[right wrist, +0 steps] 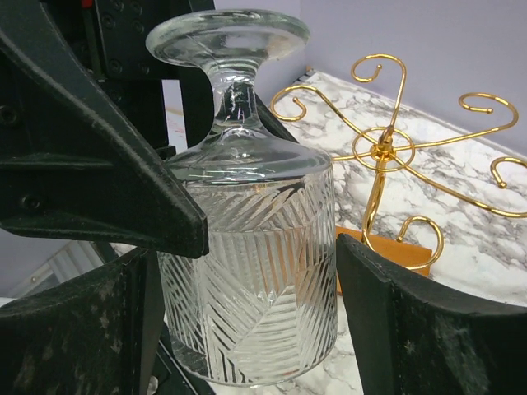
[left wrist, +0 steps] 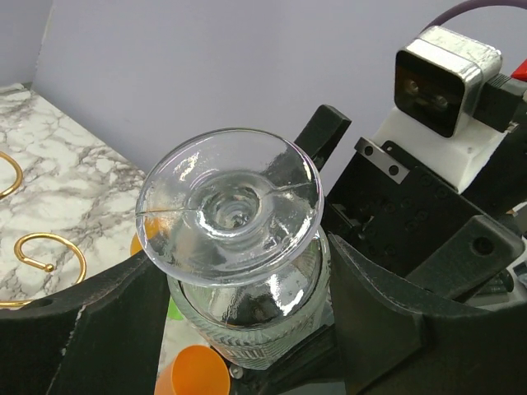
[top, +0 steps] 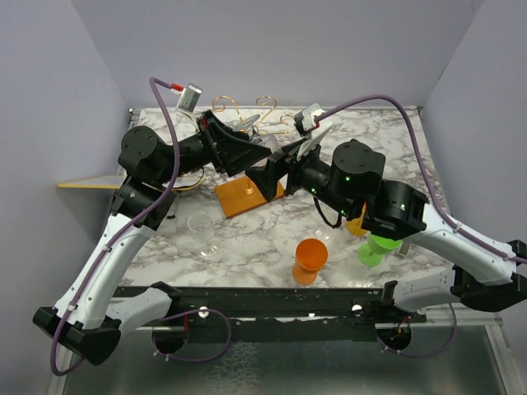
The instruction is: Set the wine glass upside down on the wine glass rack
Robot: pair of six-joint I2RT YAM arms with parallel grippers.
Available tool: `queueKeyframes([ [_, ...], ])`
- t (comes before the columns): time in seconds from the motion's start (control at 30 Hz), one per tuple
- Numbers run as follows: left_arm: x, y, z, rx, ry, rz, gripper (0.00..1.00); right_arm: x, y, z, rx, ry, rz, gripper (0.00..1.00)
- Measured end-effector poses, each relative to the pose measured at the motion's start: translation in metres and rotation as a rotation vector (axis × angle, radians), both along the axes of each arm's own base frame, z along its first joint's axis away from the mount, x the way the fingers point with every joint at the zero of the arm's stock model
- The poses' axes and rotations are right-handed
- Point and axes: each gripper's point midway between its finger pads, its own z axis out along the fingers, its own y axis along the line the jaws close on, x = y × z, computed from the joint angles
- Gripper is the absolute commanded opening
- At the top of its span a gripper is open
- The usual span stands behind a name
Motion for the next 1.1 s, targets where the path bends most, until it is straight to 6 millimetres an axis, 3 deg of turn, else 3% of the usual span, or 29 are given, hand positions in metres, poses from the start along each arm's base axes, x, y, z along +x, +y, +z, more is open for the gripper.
queueKeyframes([
  [0.17, -0.002, 0.001, 0.0, 0.007, -0.015, -0.001, 0.27, -0.003, 0.006, -0.01, -0.011, 0.038, 0.022, 0.77],
  [0.27, -0.002, 0.001, 0.0, 0.007, -0.014, -0.002, 0.28, -0.005, 0.007, -0.012, -0.009, 0.054, 0.028, 0.62],
  [0.47, -0.006, 0.003, -0.003, 0.014, -0.015, 0.0, 0.51, -0.006, 0.01, -0.016, -0.002, 0.054, 0.039, 0.3],
  [0.6, -0.007, 0.004, -0.01, 0.029, -0.003, 0.007, 0.72, -0.006, 0.01, -0.024, 0.009, 0.017, 0.049, 0.13],
  [0.67, -0.006, 0.004, -0.012, 0.034, 0.003, 0.011, 0.85, -0.005, 0.01, -0.025, 0.025, -0.017, 0.053, 0.1],
  [0.8, -0.007, 0.006, -0.009, 0.021, 0.007, 0.019, 0.98, -0.005, 0.011, -0.037, 0.032, -0.077, 0.068, 0.07],
  [0.93, -0.011, 0.01, -0.002, 0.004, -0.006, 0.035, 0.99, -0.005, 0.018, -0.048, 0.044, -0.13, 0.093, 0.04],
  [1.1, -0.013, 0.013, 0.003, -0.006, -0.018, 0.047, 0.99, -0.004, 0.021, -0.045, 0.089, -0.201, 0.1, 0.01],
])
